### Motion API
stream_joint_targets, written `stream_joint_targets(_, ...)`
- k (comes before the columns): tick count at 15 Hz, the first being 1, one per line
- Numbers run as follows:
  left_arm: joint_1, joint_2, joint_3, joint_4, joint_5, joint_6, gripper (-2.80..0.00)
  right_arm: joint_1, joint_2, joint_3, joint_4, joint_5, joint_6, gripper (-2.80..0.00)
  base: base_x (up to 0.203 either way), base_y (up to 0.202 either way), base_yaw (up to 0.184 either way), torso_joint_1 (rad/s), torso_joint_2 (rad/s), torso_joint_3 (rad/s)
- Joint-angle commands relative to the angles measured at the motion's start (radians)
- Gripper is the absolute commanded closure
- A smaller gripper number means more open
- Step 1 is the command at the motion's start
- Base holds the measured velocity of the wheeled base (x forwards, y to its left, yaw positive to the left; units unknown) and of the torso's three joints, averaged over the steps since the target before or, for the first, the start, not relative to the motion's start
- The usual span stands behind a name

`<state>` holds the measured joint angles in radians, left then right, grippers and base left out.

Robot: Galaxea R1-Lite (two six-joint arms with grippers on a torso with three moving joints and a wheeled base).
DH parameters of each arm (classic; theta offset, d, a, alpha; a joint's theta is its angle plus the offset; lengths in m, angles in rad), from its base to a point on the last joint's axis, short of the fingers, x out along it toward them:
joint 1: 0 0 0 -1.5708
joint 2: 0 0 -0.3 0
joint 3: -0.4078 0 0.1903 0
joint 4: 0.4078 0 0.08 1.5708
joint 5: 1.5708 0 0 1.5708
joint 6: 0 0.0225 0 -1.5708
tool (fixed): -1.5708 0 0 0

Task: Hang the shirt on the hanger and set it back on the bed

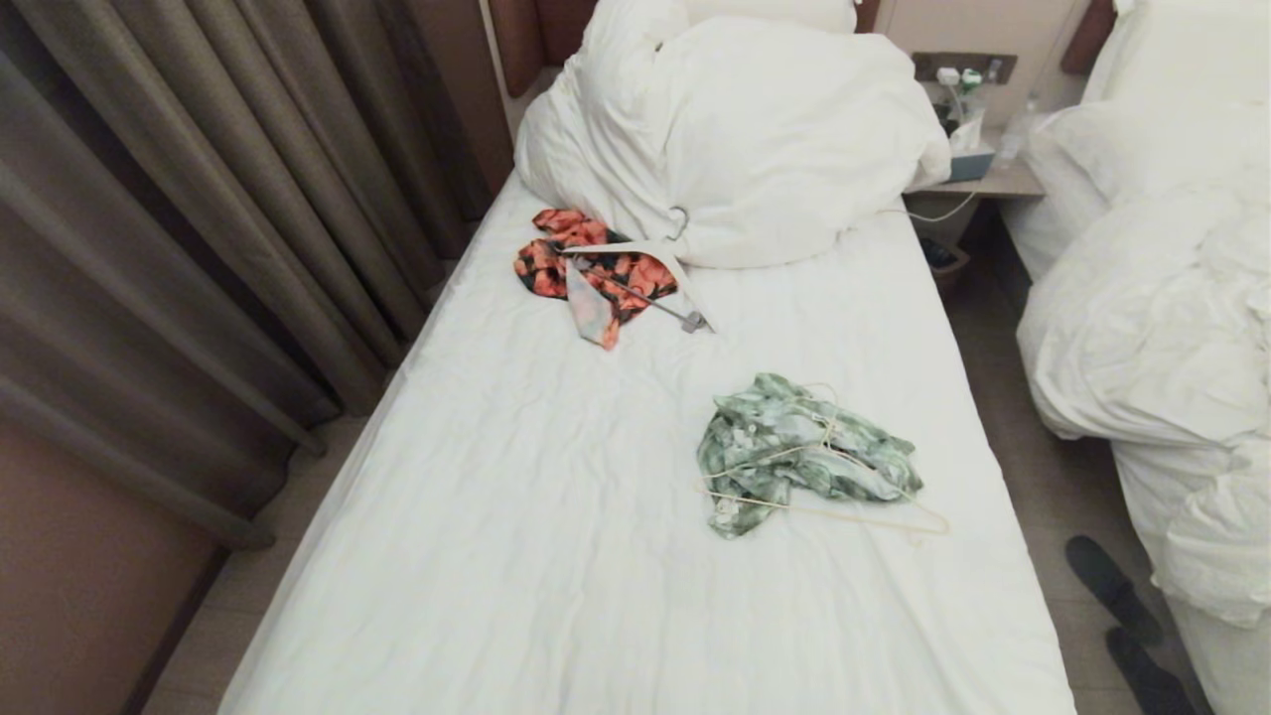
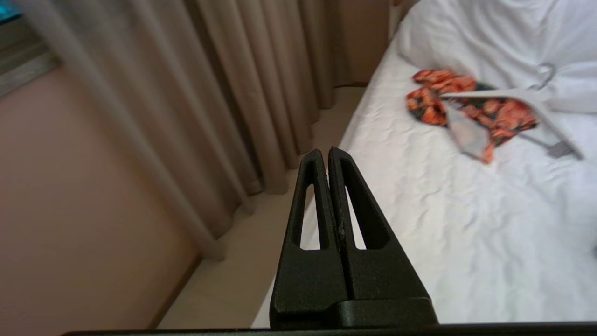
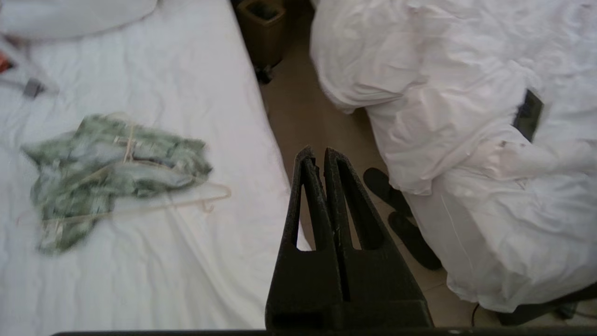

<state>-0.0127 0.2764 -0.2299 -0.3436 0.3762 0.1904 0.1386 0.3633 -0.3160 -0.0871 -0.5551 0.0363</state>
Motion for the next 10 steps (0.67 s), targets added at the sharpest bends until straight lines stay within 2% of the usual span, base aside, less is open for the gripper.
stream_joint_targets(1, 0.013, -0.145, 0.043, 0.027, 0.001, 0.037, 0.0, -0.045, -0.083, 0.022, -0.006, -0.003, 0.013, 0.0, 0.0, 0.0, 0.0, 0.0, 0.0, 0.0)
stream_joint_targets(3, 0.015, -0.218, 0.076, 0.076, -0.038, 0.066, 0.0, -0.127, -0.1, 0.028, 0.004, 0.019, 0.016, 0.0, 0.0, 0.0, 0.0, 0.0, 0.0, 0.0)
stream_joint_targets(5, 0.017, -0.269, 0.143, 0.097, -0.096, 0.07, 0.0, -0.142, -0.161, 0.078, 0.014, 0.107, 0.019, 0.0, 0.0, 0.0, 0.0, 0.0, 0.0, 0.0)
stream_joint_targets(7, 0.014, -0.276, 0.181, 0.106, -0.132, 0.03, 0.0, -0.143, -0.224, 0.141, 0.017, 0.246, 0.013, 0.0, 0.0, 0.0, 0.0, 0.0, 0.0, 0.0)
stream_joint_targets(8, 0.014, -0.276, 0.194, 0.113, -0.174, 0.018, 0.0, -0.143, -0.264, 0.159, 0.021, 0.317, 0.011, 0.0, 0.0, 0.0, 0.0, 0.0, 0.0, 0.0)
stream_joint_targets(10, 0.014, -0.276, 0.231, 0.131, -0.205, 0.018, 0.0, -0.143, -0.351, 0.186, 0.037, 0.446, -0.018, 0.0, 0.0, 0.0, 0.0, 0.0, 0.0, 0.0)
